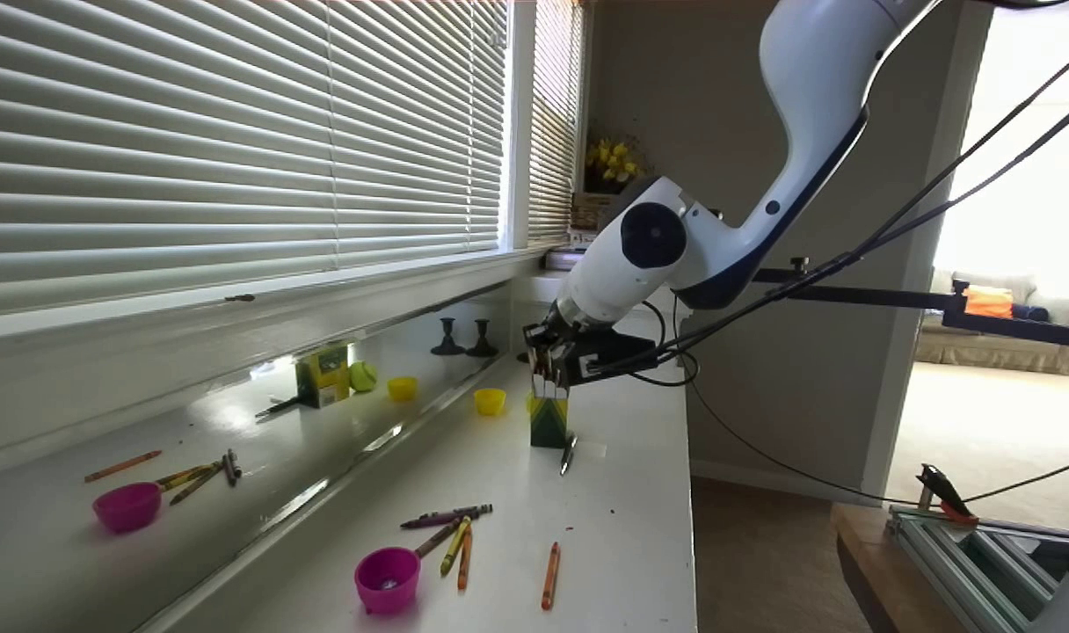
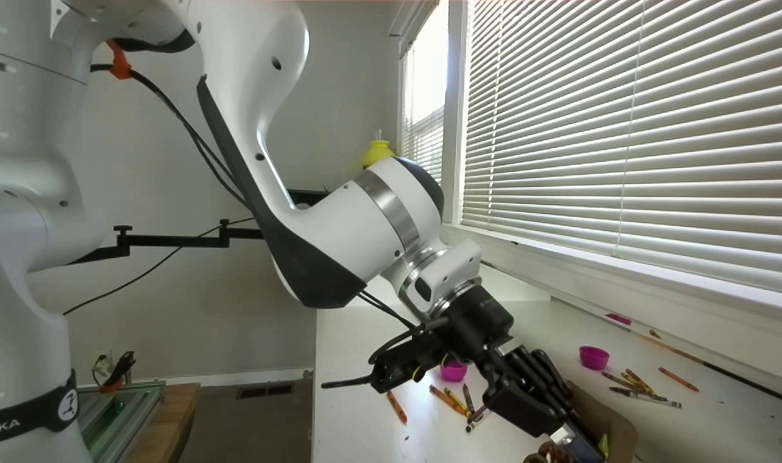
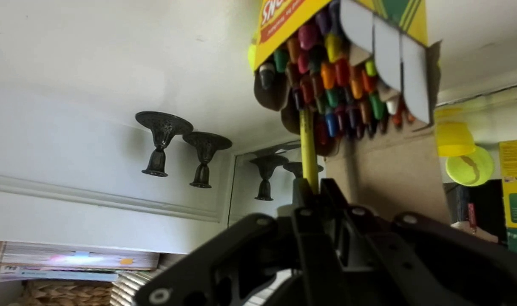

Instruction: Put one crayon back into the box

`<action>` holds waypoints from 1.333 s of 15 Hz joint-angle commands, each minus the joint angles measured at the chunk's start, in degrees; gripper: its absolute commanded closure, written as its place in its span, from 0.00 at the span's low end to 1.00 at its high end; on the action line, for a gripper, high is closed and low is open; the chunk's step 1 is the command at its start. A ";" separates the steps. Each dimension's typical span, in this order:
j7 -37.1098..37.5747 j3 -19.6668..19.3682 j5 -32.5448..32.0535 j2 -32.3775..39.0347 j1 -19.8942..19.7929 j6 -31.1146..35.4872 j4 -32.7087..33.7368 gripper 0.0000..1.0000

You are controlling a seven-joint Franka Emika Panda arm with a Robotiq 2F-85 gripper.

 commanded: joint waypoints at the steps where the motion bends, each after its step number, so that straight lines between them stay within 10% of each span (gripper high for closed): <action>1: 2.94 0.16 -2.50 1.79 -0.24 1.46 0.82 0.98; 11: 5.43 0.27 -1.27 4.96 -0.27 1.57 0.69 0.98; 12: 5.63 0.30 -1.30 4.75 -0.18 1.35 0.59 0.65; 20: -7.04 1.25 4.84 -5.84 -0.81 0.70 -5.31 0.17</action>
